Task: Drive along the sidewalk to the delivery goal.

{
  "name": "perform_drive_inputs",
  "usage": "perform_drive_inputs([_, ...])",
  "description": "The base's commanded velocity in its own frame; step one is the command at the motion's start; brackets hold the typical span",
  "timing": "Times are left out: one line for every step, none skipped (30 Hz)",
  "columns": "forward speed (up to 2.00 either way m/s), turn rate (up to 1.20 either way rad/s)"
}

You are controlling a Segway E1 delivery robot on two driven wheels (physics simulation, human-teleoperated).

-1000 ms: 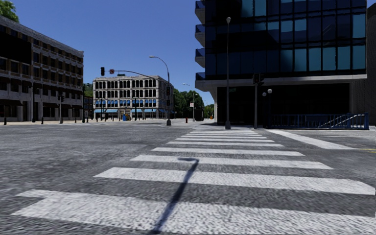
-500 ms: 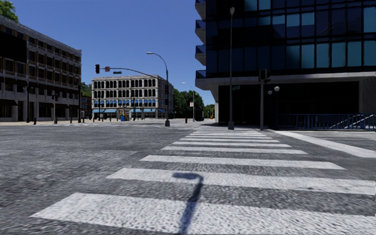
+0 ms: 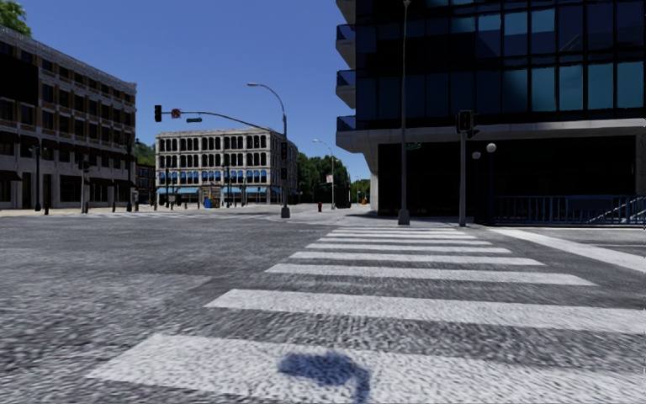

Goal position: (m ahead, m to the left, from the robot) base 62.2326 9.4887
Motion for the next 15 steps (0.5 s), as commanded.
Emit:
perform_drive_inputs([2.00,-0.25])
perform_drive_inputs([2.00,-0.25])
perform_drive_inputs([2.00,-0.36])
perform_drive_inputs([2.00,-0.41])
perform_drive_inputs([2.00,-0.42])
perform_drive_inputs([2.00,-0.42])
perform_drive_inputs([2.00,-0.42])
perform_drive_inputs([2.00,-0.43])
perform_drive_inputs([2.00,-0.43])
perform_drive_inputs([2.00,-0.43])
perform_drive_inputs([2.00,-0.43])
perform_drive_inputs([2.00,-0.43])
perform_drive_inputs([2.00,-0.41])
perform_drive_inputs([2.00,-0.30])
perform_drive_inputs([2.00,-0.30])
